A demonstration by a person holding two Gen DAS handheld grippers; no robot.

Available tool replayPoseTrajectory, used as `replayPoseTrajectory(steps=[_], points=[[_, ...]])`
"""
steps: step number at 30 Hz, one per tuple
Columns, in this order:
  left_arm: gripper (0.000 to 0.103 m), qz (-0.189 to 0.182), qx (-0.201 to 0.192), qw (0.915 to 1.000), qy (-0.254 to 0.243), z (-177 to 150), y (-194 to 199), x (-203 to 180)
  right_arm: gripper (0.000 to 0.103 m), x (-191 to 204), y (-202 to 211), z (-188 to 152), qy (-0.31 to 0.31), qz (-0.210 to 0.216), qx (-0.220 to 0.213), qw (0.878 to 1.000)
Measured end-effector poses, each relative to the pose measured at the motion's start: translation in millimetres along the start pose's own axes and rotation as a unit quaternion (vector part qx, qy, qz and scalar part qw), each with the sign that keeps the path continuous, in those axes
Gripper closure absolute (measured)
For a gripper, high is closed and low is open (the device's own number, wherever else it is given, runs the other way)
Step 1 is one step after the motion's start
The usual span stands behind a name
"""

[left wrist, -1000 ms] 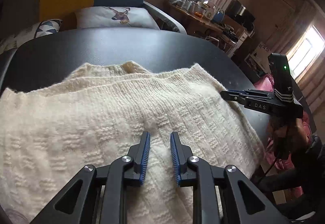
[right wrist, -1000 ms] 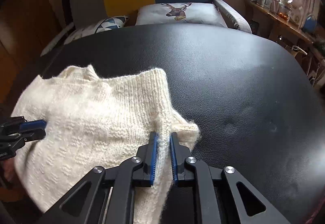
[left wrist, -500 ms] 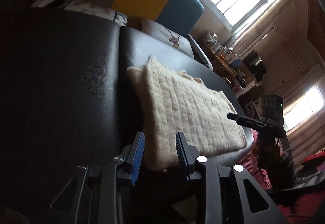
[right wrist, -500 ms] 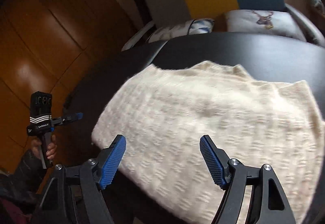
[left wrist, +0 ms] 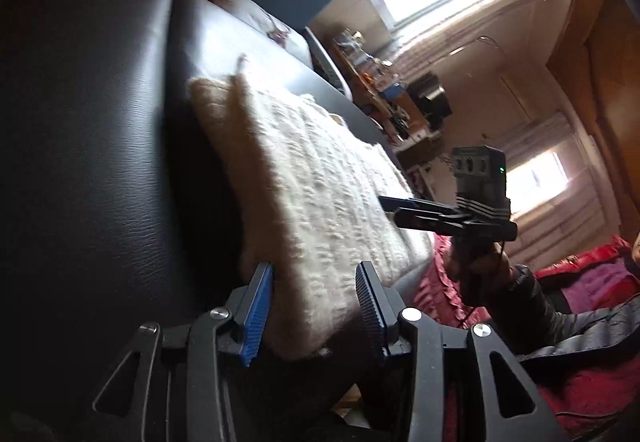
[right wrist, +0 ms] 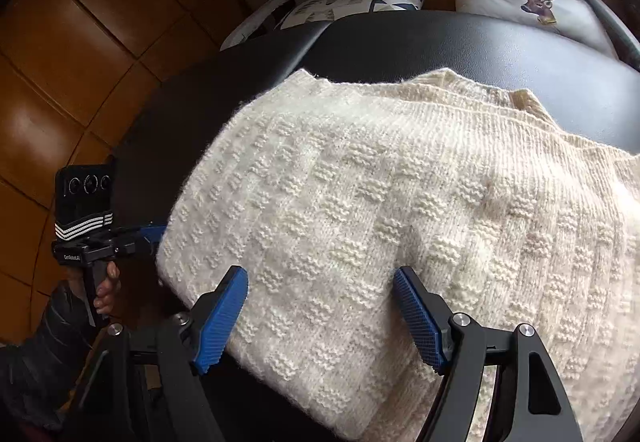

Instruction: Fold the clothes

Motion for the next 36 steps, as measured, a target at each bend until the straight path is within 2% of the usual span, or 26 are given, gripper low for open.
replayPoseTrajectory(steps=[1,2,5,7,10,13,15,16,18,23,25,31,36], points=[[0.072,-0.01,0.009,0.9999,-0.008,-3,-4,-7,0.027,0,0,1,0.002,-0.003,0.0,1.0],[0.096,-0.006,0.011,0.9996,-0.024,-7,-3,-13,0.027,0,0,3,0.005,-0.007,0.0,1.0],[0.099,0.032,0.011,0.9973,-0.065,-20,7,-22,0.027,-3,-1,2,0.009,-0.013,0.002,1.0],[0.099,0.082,0.044,0.9941,-0.056,-37,5,1,0.026,-9,-4,-2,0.007,-0.011,0.002,1.0],[0.099,0.087,0.035,0.9952,-0.026,-41,7,12,0.026,-13,-7,-6,0.013,0.001,-0.019,1.0],[0.097,0.093,0.014,0.9955,-0.002,-27,7,13,0.026,-13,-6,-6,0.014,0.0,-0.024,1.0],[0.084,0.092,-0.003,0.9956,0.016,-13,7,15,0.026,-13,-6,-6,0.014,0.002,-0.027,1.0],[0.082,0.092,-0.011,0.9954,0.025,-6,7,15,0.026,-13,-4,-5,0.011,0.005,-0.03,0.999],[0.07,0.091,-0.028,0.9945,0.044,8,7,17,0.025,-12,1,-5,0.001,0.015,-0.036,0.999],[0.051,0.089,-0.07,0.9896,0.09,44,8,21,0.025,-17,18,-1,-0.012,0.025,-0.05,0.998],[0.051,0.091,-0.077,0.9872,0.106,55,5,25,0.025,-21,24,-2,-0.012,0.018,-0.054,0.998],[0.05,0.121,-0.041,0.9824,0.136,66,-25,50,0.025,-34,32,-11,-0.032,0.025,-0.066,0.997],[0.05,0.147,-0.044,0.9791,0.133,73,-39,55,0.023,-36,33,-13,-0.04,0.039,-0.073,0.996]])
Point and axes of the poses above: each gripper's, at about its wrist camera, not at the fingertips, and y roughly against the way its jaws point, x to its left, z to its top, the point moved 7 cm from there along -y, roughly the way its jaws point, and after that the axes turned 9 degrees about -x, right-handed, at the moved point
